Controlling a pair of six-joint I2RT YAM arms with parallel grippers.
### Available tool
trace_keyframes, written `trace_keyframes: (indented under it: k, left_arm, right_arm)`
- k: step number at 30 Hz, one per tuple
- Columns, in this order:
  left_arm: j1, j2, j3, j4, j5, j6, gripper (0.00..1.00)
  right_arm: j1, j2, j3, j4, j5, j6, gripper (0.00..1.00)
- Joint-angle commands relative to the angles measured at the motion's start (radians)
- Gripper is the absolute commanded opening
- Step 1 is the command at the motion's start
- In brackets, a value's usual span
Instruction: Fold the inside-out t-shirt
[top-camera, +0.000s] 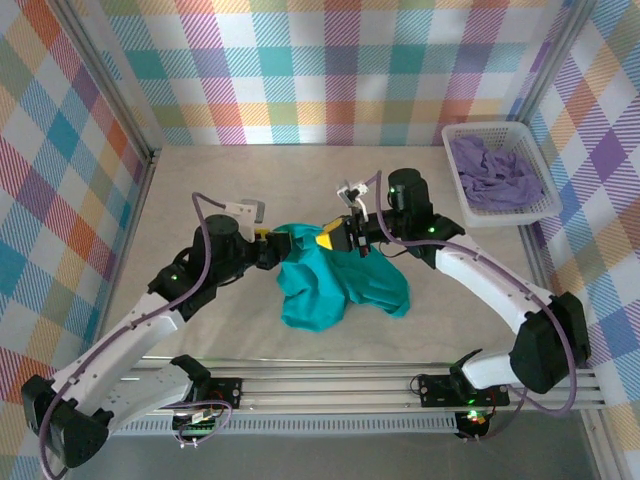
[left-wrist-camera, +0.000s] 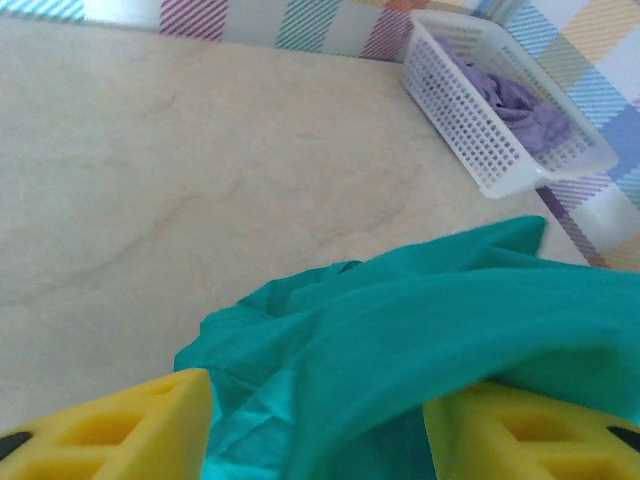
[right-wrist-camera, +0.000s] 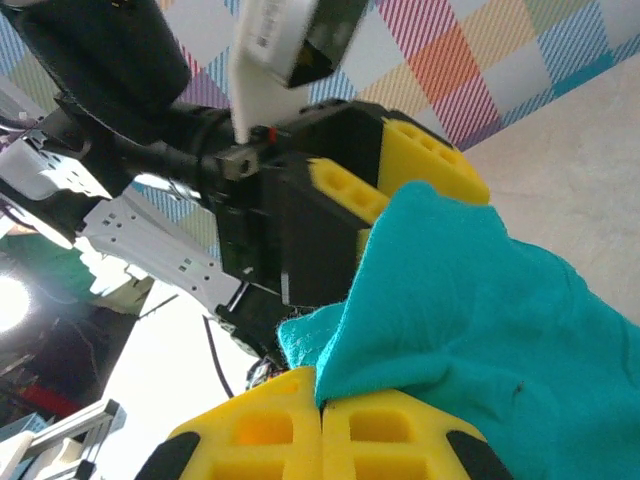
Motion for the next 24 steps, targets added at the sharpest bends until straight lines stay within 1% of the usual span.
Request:
trace_keyframes:
  k: [1,3,4,5,6,8,9,10,12,14,15,16,18,21,24]
  left_arm:
    - [-0.017,0.006,0.036,0.001,0.039,0.067,0.64]
    - [-0.018,0.060,0.059,0.038,0.108,0.081,0.64]
    - [-0.018,0.092,0.077,0.036,0.137,0.086,0.62]
    - [-0.018,0.117,0.093,0.033,0.161,0.087,0.57]
    - [-0.018,0.134,0.104,0.032,0.177,0.086,0.50]
    - [-0.017,0.145,0.112,0.048,0.229,0.075,0.28]
    - [-0.016,0.142,0.110,0.062,0.267,0.066,0.19]
    - [-0.013,0.130,0.101,0.087,0.320,0.044,0.11]
    - [0.001,0.106,0.070,0.163,0.436,-0.023,0.00]
    - [0.025,0.089,0.030,0.275,0.568,-0.130,0.00]
    - [0.041,0.086,0.005,0.364,0.628,-0.210,0.00]
    - [0.055,0.083,-0.016,0.432,0.664,-0.272,0.00]
    - [0.065,0.084,-0.033,0.488,0.678,-0.335,0.00]
    - [0.067,0.082,-0.038,0.487,0.655,-0.340,0.00]
    - [0.067,0.082,-0.042,0.486,0.638,-0.337,0.00]
  right_arm:
    - [-0.004,0.018,0.066,-0.022,-0.105,-0.034,0.00]
    - [-0.006,0.023,0.086,-0.072,-0.122,-0.066,0.00]
    - [-0.006,0.022,0.096,-0.106,-0.127,-0.093,0.00]
    - [-0.012,0.018,0.105,-0.151,-0.129,-0.125,0.00]
    - [-0.020,0.013,0.111,-0.188,-0.126,-0.149,0.00]
    - [-0.058,0.000,0.114,-0.245,-0.085,-0.158,0.00]
    - [-0.080,-0.005,0.112,-0.258,-0.032,-0.130,0.00]
    - [-0.106,-0.010,0.109,-0.276,0.048,-0.091,0.00]
    - [-0.119,-0.018,0.127,-0.368,0.247,-0.086,0.01]
    - [-0.105,-0.028,0.131,-0.408,0.381,-0.085,0.13]
    - [-0.093,-0.038,0.127,-0.415,0.439,-0.082,0.19]
    - [-0.082,-0.051,0.121,-0.416,0.482,-0.084,0.21]
    - [-0.062,-0.084,0.102,-0.402,0.531,-0.090,0.28]
    - [-0.049,-0.169,0.030,-0.332,0.539,-0.086,0.35]
    - [-0.033,-0.256,-0.045,-0.283,0.524,-0.095,0.40]
